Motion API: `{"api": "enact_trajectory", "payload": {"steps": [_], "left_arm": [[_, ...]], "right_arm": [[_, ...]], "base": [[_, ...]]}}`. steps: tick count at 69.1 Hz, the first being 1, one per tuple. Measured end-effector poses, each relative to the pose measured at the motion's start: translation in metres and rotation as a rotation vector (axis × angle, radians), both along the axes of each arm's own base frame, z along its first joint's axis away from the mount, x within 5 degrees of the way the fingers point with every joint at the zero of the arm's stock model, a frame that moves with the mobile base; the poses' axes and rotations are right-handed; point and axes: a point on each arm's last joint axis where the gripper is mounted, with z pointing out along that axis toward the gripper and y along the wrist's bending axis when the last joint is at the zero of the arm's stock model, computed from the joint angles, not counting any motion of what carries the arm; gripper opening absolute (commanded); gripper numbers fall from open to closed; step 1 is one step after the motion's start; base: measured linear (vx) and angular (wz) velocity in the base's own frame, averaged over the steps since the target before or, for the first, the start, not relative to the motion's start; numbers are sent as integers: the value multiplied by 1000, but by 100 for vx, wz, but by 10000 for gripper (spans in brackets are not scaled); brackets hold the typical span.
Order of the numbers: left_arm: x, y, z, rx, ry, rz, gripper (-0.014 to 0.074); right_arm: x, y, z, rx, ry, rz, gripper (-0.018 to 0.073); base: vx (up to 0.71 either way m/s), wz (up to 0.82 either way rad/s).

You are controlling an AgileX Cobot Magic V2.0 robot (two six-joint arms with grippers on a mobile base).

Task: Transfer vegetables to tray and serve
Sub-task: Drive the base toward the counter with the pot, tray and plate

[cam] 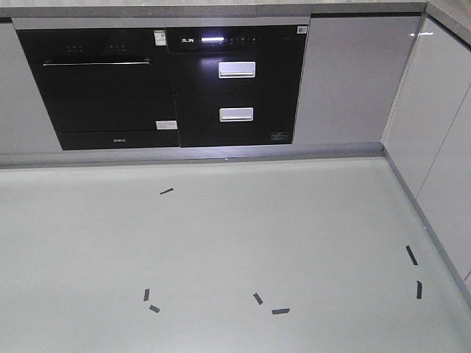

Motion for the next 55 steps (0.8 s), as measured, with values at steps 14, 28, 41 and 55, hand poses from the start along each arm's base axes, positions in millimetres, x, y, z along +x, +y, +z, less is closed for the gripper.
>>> {"api": "enact_trajectory", "payload": {"steps": [14,28,41,55], "left_arm": [[0,0,0,0,0,0,-6],[0,0,0,0,0,0,-6],[0,0,0,0,0,0,-6],[0,0,0,0,0,0,-6]], "right_arm": [[0,0,0,0,0,0,-3],[0,0,0,0,0,0,-3],[0,0,0,0,0,0,-3],[0,0,0,0,0,0,-3]], "base": [[0,0],[0,0],[0,0],[0,0]]}}
